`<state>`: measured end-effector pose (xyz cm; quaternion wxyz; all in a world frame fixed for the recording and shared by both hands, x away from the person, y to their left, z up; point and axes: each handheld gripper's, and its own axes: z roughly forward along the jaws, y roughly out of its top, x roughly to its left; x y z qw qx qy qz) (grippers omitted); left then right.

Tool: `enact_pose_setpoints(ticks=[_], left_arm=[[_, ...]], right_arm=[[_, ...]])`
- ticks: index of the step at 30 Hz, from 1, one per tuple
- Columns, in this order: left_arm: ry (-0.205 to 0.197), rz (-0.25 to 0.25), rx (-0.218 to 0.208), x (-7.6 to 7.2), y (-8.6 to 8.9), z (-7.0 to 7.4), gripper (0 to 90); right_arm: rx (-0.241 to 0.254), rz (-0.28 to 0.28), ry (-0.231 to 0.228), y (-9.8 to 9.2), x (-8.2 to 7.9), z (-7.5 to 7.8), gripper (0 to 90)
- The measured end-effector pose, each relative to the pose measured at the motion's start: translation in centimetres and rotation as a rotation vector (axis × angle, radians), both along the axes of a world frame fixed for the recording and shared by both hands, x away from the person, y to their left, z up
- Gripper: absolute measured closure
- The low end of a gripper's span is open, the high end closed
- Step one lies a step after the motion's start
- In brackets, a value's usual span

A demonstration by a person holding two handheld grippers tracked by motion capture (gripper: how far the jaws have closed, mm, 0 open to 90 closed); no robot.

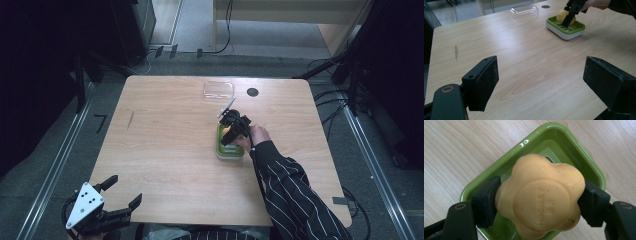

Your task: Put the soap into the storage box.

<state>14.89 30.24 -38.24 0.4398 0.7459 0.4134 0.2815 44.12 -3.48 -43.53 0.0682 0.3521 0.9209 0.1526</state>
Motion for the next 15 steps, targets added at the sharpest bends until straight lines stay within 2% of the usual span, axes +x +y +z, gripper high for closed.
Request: enact_pose_setpoints(ticks=[15], left_arm=[[0.001, -0.001, 0.001, 0.00, -0.03, 0.00, 13.6]], right_arm=[[-0.030, 0.001, 0.014, 0.53, 0.31, -1.04, 27.7]])
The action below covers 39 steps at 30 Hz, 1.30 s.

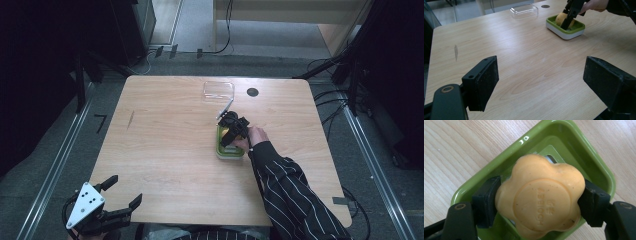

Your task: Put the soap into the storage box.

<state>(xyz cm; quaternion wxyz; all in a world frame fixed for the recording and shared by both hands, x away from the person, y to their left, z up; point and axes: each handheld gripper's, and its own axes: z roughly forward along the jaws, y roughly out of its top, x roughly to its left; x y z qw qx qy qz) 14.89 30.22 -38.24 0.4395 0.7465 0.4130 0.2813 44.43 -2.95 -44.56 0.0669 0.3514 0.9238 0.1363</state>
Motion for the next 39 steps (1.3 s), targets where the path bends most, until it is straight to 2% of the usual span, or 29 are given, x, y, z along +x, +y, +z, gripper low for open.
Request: enact_pose_setpoints(ticks=[27, 30, 39], left_arm=[[0.001, 0.001, 0.001, 0.0, 0.0, 0.0, 13.6], [0.002, 0.001, 0.001, 0.0, 0.0, 0.0, 13.6], [-0.001, 0.002, 0.001, 0.0, 0.0, 0.0, 13.6]], right_arm=[[-0.034, -0.016, 0.011, 0.2, 0.1, -0.6, 27.1], [-0.028, -0.020, -0.012, 0.2, 0.1, -0.3, 25.8], [0.006, -0.026, -0.032, -0.6, -0.2, 1.3, 15.3]])
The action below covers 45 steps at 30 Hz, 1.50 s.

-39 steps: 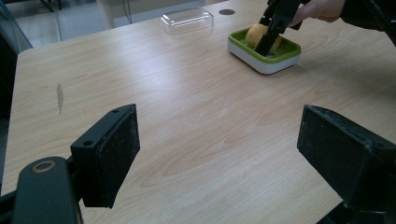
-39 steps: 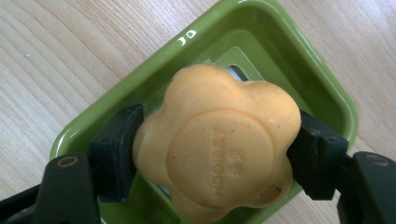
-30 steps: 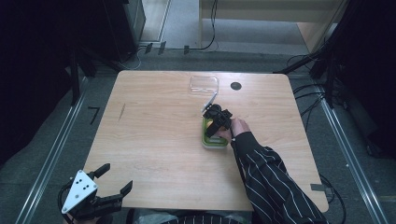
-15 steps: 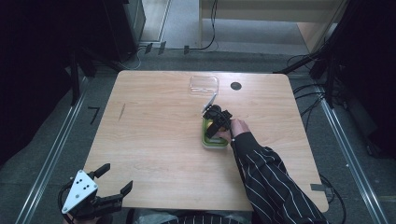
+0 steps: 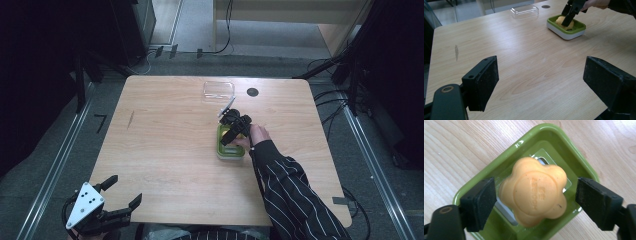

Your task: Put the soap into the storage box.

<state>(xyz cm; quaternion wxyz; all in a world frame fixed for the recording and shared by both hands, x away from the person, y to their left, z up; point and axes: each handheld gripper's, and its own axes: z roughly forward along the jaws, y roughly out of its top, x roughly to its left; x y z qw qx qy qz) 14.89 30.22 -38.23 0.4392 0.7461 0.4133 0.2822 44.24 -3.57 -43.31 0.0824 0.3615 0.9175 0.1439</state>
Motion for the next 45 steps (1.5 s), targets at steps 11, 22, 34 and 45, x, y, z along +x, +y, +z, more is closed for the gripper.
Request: enact_pose_setpoints(ticks=[11, 22, 34, 45], left_arm=[[-0.002, -0.005, -0.002, 0.1, 0.0, 0.0, 13.6], [-0.004, -0.021, 0.001, 0.5, -0.3, 0.0, 13.5], [-0.002, -0.045, -0.002, 1.2, -0.7, 0.0, 13.5], [-0.001, -0.072, 0.000, 1.9, -1.1, 0.0, 13.6]], right_arm=[[-0.007, -0.023, -0.026, -1.9, -1.5, 1.6, 8.8], [0.001, -0.060, -0.025, -4.5, -2.6, 2.1, 6.9], [-0.037, -0.098, 0.021, -7.0, -4.1, 1.6, 5.6], [-0.084, -0.131, 0.067, -9.1, -5.5, 0.5, 5.4]])
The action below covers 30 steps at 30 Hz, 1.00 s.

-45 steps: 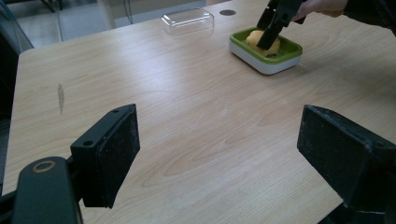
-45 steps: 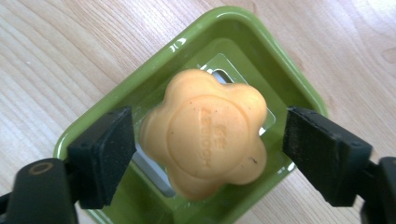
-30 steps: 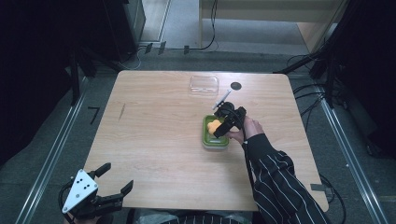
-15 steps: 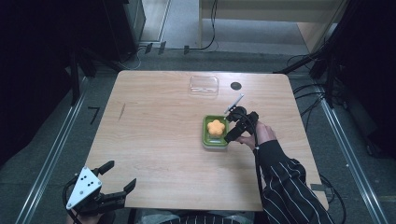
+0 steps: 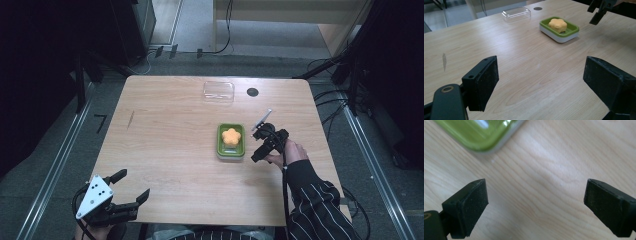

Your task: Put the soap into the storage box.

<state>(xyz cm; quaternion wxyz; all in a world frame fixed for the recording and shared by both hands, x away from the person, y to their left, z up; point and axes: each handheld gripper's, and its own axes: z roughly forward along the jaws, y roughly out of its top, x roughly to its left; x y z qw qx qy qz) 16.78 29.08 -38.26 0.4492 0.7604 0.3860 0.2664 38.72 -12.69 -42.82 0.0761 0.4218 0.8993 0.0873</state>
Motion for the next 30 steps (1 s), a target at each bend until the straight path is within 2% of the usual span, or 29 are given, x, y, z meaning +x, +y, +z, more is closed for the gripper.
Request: enact_pose_setpoints(ticks=[10, 17, 30], left_arm=[[0.002, -0.026, -0.001, 0.7, -0.5, 0.0, 13.6], [0.003, -0.039, -0.002, 1.1, -0.8, 0.0, 13.6], [0.003, -0.059, 0.001, 1.6, -1.1, 0.0, 13.6]], right_arm=[[-0.018, -0.036, 0.034, -2.4, -2.0, -0.9, 5.4], [-0.045, -0.055, 0.088, -3.8, -3.7, -2.4, 5.4], [-0.062, -0.076, 0.118, -5.4, -5.5, -3.6, 5.4]])
